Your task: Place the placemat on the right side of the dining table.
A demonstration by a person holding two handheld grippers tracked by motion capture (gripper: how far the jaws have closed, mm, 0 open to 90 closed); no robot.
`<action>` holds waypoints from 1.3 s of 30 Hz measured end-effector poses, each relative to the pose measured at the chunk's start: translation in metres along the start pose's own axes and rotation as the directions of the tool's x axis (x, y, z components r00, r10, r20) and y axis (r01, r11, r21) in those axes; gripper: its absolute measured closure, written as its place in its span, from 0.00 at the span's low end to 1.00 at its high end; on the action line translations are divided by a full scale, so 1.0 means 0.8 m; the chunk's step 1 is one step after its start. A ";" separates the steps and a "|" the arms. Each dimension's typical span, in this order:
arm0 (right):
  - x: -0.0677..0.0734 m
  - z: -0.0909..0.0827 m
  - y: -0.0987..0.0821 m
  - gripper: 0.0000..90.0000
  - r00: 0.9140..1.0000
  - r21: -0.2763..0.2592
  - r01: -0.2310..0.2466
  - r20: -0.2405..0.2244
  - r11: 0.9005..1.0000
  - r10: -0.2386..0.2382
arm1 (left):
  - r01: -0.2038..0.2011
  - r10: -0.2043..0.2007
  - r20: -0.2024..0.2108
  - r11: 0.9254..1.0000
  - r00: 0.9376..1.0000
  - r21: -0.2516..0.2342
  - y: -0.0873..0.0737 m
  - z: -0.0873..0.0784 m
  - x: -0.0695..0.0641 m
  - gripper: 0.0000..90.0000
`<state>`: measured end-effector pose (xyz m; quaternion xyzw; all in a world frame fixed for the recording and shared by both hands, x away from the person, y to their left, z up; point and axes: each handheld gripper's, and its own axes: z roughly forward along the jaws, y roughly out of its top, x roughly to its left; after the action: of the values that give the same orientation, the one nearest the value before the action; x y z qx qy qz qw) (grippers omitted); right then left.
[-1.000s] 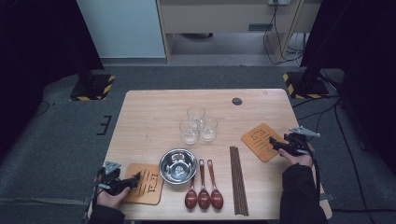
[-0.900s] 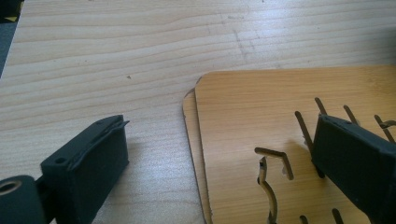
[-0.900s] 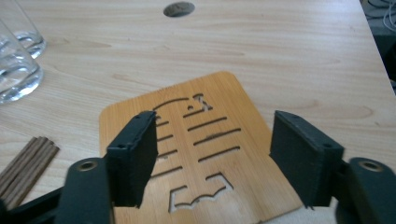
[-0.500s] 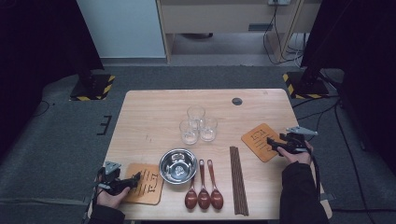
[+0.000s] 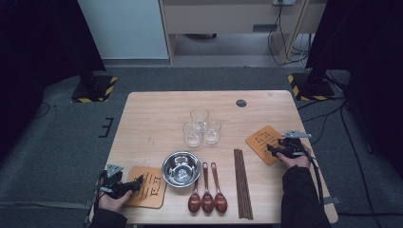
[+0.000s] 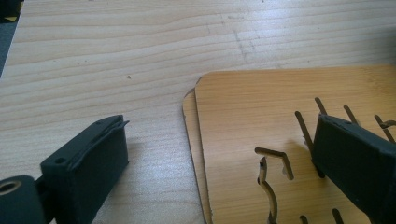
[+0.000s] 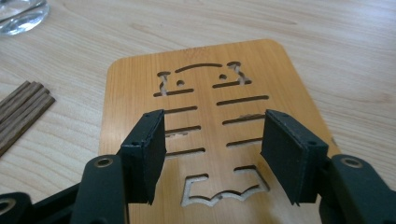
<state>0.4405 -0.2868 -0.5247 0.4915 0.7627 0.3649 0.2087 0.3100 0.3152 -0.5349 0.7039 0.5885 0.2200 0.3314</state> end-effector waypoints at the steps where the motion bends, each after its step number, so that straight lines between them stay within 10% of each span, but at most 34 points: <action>1: 0.001 0.001 0.000 0.44 1.000 0.000 0.000 -0.001 1.000 0.000 | 0.000 0.000 0.000 1.000 1.000 0.000 0.000 0.000 0.000 0.03; 39: 0.005 0.016 0.003 0.37 0.995 0.055 0.096 -0.026 0.994 -0.095 | -0.001 0.001 0.001 1.000 1.000 0.001 0.000 0.000 0.000 0.03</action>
<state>0.4492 -0.2780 -0.5308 0.4560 0.7977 0.3384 0.2031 0.3101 0.3152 -0.5349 0.7044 0.5881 0.2197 0.3311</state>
